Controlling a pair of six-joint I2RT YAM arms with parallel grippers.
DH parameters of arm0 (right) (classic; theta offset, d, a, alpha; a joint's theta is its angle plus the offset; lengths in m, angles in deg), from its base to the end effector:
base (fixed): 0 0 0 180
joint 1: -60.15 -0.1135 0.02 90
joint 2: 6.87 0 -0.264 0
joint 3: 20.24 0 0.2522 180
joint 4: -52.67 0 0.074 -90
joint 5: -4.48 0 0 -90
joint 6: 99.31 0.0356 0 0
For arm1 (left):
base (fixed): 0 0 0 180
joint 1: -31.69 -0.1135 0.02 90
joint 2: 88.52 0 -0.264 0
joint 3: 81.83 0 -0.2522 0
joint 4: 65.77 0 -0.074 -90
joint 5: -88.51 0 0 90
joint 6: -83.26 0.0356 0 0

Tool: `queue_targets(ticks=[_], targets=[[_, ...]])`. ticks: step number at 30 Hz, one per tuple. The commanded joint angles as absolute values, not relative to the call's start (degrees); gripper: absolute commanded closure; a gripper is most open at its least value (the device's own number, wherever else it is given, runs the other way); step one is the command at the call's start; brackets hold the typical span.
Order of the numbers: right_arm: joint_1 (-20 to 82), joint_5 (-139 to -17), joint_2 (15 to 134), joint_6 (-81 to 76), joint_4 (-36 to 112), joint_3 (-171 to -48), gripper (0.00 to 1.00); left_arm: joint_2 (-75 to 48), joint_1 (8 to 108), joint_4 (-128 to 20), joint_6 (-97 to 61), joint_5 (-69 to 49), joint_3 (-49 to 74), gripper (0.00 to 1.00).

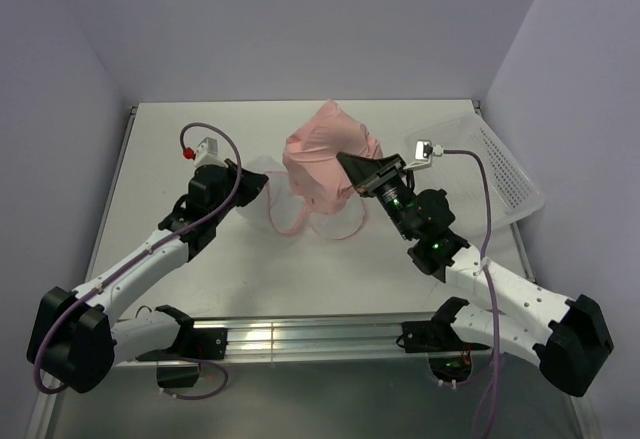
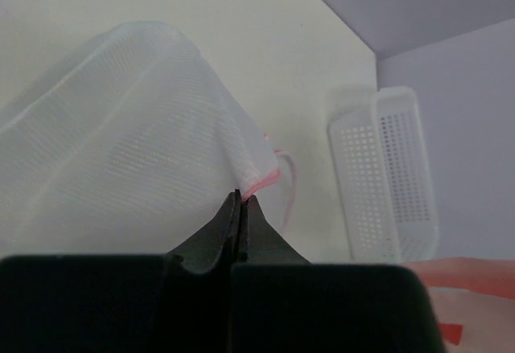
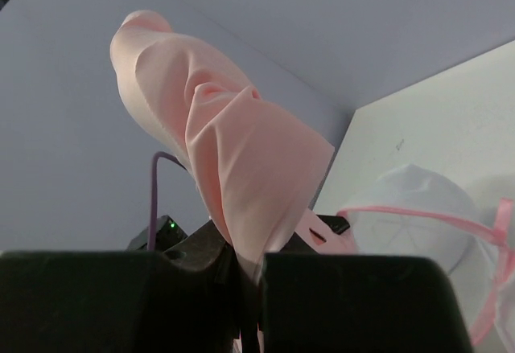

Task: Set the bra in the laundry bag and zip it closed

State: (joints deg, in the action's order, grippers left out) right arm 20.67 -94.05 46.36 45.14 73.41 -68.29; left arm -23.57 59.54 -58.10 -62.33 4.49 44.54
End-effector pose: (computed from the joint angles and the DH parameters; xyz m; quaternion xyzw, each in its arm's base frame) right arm 0.1719 0.1347 0.3315 0.1373 0.5903 0.5497 0.5748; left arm 0.2307 -0.1177 0.2676 -0.2243 0.7820 -0.3543 0.4612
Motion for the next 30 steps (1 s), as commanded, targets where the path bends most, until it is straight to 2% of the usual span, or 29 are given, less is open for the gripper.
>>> queue_targets(ticks=[1, 7, 12, 15, 20, 24, 30], targets=[[17.89, -100.98, 48.75, 45.79, 84.6, -69.26, 1.0, -25.15, 59.72, -65.21, -68.7, 2.56, 43.12, 1.0], [15.85, -103.8, 53.58, 43.95, 92.6, -67.4, 1.0, -24.53, 59.64, -65.02, -69.32, 1.68, 41.08, 1.0], [15.86, -103.01, 58.16, 42.28, 96.48, -69.24, 1.0, -28.57, 59.64, -66.42, -75.1, 0.36, 44.77, 1.0], [15.86, -103.45, 58.08, 41.05, 97.7, -68.55, 1.0, -30.77, 59.72, -69.58, -78.45, -0.43, 48.81, 1.0], [15.86, -101.6, 53.0, 39.74, 97.45, -66.18, 1.0, -32.09, 58.15, -66.78, -75.21, 0.98, 51.36, 1.0], [15.77, -101.25, 49.12, 35.78, 90.68, -68.72, 1.0, -31.22, 57.79, -67.74, -73.89, 1.5, 51.63, 1.0], [15.77, -100.29, 53.76, 37.53, 93.13, -66.7, 1.0, -28.93, 57.88, -71.6, -75.64, -1.05, 52.07, 1.0]])
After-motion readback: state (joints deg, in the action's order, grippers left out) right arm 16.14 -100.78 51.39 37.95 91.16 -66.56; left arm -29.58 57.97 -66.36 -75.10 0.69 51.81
